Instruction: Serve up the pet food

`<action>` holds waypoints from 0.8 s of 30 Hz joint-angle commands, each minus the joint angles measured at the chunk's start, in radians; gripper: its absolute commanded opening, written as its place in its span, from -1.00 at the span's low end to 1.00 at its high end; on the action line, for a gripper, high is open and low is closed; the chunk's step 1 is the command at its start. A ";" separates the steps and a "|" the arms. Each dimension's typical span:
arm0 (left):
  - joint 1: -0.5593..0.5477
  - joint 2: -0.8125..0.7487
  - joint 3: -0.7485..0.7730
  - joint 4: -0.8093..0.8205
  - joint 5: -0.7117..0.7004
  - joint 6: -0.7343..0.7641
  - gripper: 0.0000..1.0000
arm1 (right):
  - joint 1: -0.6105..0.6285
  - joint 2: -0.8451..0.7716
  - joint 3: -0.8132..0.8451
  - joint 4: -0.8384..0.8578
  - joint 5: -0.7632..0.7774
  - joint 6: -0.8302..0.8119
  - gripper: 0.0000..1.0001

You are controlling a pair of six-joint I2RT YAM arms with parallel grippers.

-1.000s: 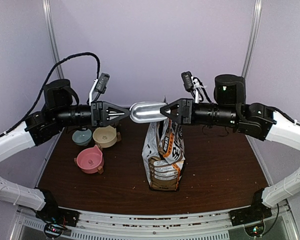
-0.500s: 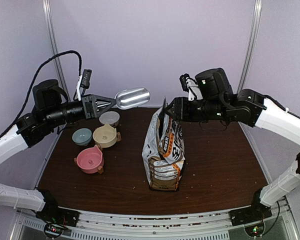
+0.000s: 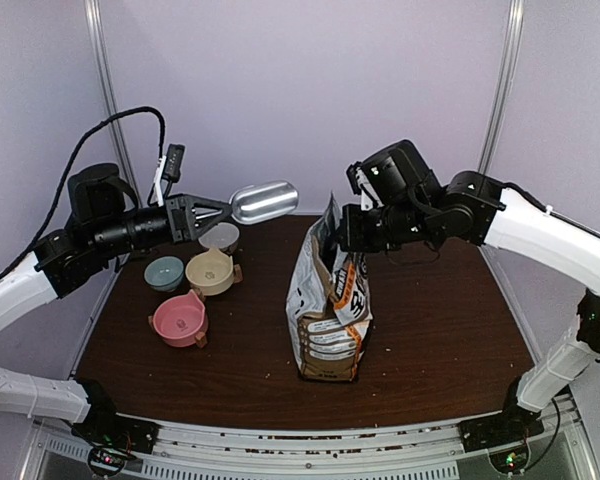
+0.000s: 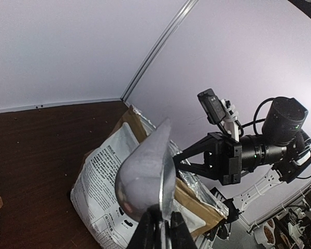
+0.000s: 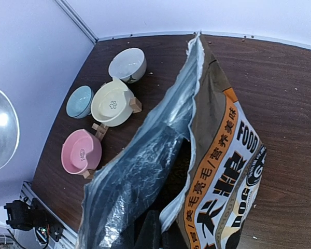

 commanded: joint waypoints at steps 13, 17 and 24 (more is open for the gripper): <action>0.011 0.103 0.229 -0.159 0.128 0.107 -1.00 | -0.144 -0.147 0.033 -0.045 0.009 -0.128 -1.00; -0.002 0.178 0.333 -0.257 0.183 0.158 -1.00 | -0.106 -0.147 -0.005 0.075 -0.116 -0.106 -1.00; -0.062 0.269 0.473 -0.511 0.126 0.261 -1.00 | -0.011 -0.123 -0.053 0.254 -0.186 -0.031 -1.00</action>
